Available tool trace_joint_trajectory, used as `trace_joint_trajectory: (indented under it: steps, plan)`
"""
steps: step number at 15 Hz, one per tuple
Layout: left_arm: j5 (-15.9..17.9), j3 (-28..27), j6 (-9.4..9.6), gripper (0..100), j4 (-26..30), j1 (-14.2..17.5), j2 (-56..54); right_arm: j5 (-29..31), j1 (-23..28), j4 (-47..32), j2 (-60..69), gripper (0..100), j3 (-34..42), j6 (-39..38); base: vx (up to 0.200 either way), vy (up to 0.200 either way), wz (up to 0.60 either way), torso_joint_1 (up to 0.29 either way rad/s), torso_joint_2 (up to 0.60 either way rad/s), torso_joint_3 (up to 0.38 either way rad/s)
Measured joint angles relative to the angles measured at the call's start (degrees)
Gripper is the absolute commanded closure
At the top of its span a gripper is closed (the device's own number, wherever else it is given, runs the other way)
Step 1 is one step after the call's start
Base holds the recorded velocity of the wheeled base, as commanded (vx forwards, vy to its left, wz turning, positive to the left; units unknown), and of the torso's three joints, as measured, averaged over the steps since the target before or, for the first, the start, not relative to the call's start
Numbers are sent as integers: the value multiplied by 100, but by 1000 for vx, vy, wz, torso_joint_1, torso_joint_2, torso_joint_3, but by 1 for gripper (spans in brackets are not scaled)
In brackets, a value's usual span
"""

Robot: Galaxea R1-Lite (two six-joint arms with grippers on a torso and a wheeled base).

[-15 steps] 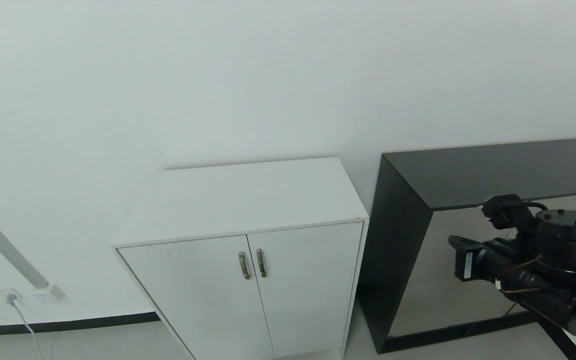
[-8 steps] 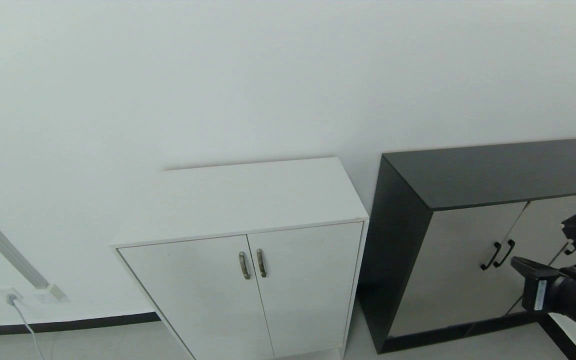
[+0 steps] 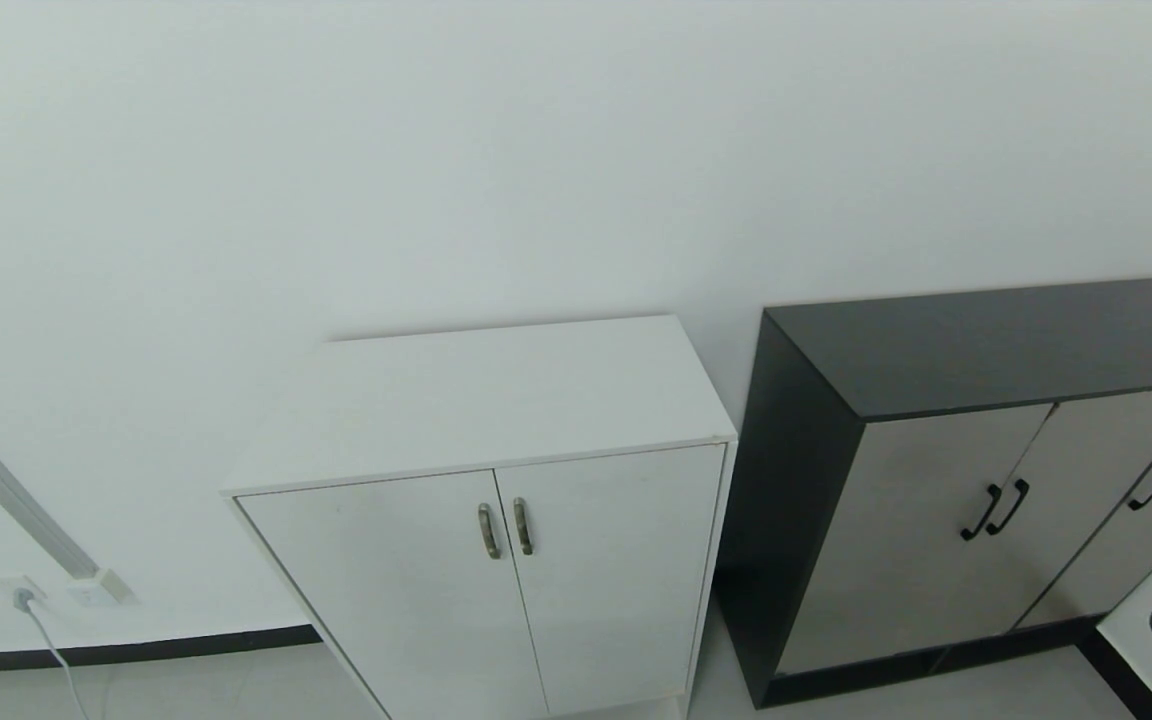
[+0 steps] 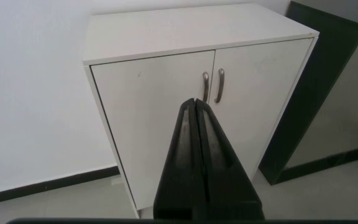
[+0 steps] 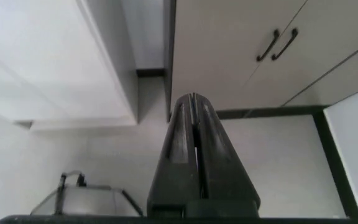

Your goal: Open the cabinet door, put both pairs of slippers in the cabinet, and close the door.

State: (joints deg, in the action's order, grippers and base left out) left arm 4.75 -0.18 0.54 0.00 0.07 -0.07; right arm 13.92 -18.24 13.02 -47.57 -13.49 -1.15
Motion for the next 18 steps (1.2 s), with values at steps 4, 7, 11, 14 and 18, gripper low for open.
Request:
trace_joint_trajectory:
  steps: [4,7,11,14,18]
  plan:
    - [0,0,0,100,0,0,0,-678,-22,-522,800,100,322,17,0,0,0,0,0,0]
    - [0,0,0,100,0,0,0,-974,-61,-530,973,100,694,128,0,0,0,0,0,0]
    - [0,0,0,100,0,0,0,-1081,-94,-533,1031,100,978,150,0,0,0,0,0,0]
    - [-2,0,0,100,0,0,0,-1128,-155,-536,1058,100,1240,144,0,0,0,0,0,0]
    - [2,0,9,100,0,-2,2,-1158,-205,-1143,1375,100,1334,157,0,0,0,0,0,0]
